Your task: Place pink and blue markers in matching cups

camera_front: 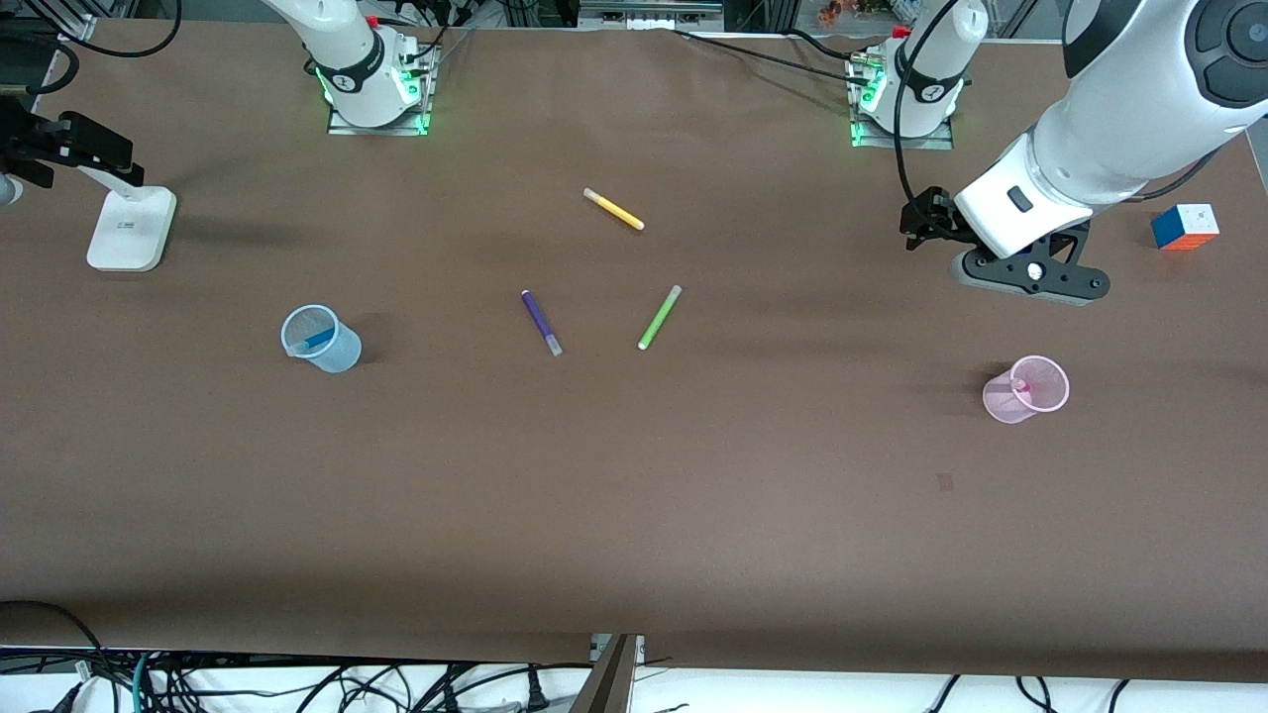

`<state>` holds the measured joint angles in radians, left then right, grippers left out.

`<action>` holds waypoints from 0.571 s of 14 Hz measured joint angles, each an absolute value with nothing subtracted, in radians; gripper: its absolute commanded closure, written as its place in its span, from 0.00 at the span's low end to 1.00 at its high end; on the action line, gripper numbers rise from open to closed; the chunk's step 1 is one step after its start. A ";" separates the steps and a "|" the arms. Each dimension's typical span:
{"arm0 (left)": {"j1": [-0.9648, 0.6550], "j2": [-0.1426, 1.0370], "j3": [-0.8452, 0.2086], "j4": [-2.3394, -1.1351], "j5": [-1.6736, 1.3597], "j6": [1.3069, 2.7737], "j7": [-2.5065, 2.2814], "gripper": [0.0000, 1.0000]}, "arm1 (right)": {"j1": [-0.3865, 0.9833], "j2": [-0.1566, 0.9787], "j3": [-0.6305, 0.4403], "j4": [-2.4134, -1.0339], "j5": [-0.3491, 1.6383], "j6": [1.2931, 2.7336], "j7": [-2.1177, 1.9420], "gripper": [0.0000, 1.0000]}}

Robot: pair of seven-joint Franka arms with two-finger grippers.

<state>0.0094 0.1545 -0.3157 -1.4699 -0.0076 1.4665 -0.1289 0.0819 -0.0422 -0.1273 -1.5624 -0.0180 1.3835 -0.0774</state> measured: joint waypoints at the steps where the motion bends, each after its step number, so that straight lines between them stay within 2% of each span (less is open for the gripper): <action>1: 0.008 0.154 -0.312 -1.469 -0.008 1.466 -0.117 0.00 | 0.082 -0.042 -0.127 -1.562 -0.018 1.383 -0.077 0.00; 2: -0.005 0.151 -0.298 -1.468 -0.008 1.466 -0.108 0.00 | 0.082 -0.042 -0.127 -1.562 -0.018 1.383 -0.077 0.00; 5: -0.143 0.133 -0.147 -1.466 -0.007 1.465 -0.083 0.00 | 0.082 -0.042 -0.127 -1.562 -0.018 1.383 -0.077 0.00; 8: -0.170 0.092 -0.106 -1.512 -0.007 1.507 -0.035 0.00 | 0.081 -0.042 -0.128 -1.562 -0.018 1.383 -0.077 0.00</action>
<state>-0.1700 0.0922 -0.1055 -1.5122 -0.0070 1.5068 -0.0345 0.0815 -0.0422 -0.1277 -1.5624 -0.0180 1.3835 -0.0774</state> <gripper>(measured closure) 0.000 0.000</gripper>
